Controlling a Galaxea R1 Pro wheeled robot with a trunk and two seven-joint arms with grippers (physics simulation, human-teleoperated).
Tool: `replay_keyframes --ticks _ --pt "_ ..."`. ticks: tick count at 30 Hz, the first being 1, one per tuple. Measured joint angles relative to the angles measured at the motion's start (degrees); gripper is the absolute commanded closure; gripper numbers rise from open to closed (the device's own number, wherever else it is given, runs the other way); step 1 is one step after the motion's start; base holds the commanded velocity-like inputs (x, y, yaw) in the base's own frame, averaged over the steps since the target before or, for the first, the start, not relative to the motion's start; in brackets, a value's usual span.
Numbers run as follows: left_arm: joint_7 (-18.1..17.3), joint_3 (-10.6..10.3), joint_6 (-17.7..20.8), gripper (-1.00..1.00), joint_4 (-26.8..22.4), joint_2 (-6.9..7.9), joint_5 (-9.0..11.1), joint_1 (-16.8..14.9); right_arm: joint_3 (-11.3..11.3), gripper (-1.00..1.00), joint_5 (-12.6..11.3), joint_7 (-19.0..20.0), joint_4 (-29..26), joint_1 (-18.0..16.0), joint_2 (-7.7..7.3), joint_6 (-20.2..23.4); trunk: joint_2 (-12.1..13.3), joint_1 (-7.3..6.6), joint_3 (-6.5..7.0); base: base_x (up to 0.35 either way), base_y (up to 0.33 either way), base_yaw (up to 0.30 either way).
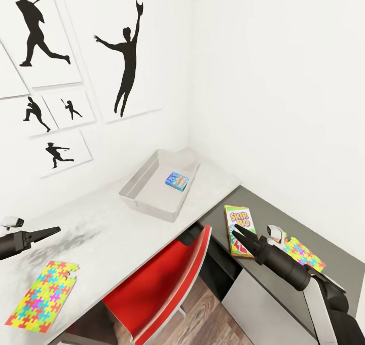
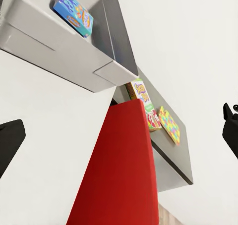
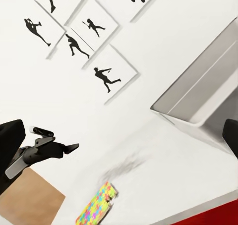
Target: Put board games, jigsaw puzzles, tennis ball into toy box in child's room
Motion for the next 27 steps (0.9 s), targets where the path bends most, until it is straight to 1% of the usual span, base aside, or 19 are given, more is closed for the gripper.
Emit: replay_keyframes --ticks 14,22,27 --pt "0.0 -0.1 0.0 -1.0 0.0 -0.33 0.0 0.0 0.0 -1.0 0.3 0.0 0.0 0.0 -0.02 -0.1 0.0 0.0 0.05 0.0 0.0 0.0" --pt "0.0 -0.1 0.0 -1.0 0.0 -0.34 0.0 0.0 -0.1 -1.0 0.1 0.5 -0.1 0.0 -0.06 -0.1 0.0 0.0 0.64 -0.005 0.0 0.0" --pt "0.0 0.0 0.0 -1.0 0.0 -0.26 -0.1 0.0 -0.1 -1.0 -0.3 0.7 0.0 0.1 -0.08 -0.9 0.0 0.01 1.09 -0.117 0.0 0.0"
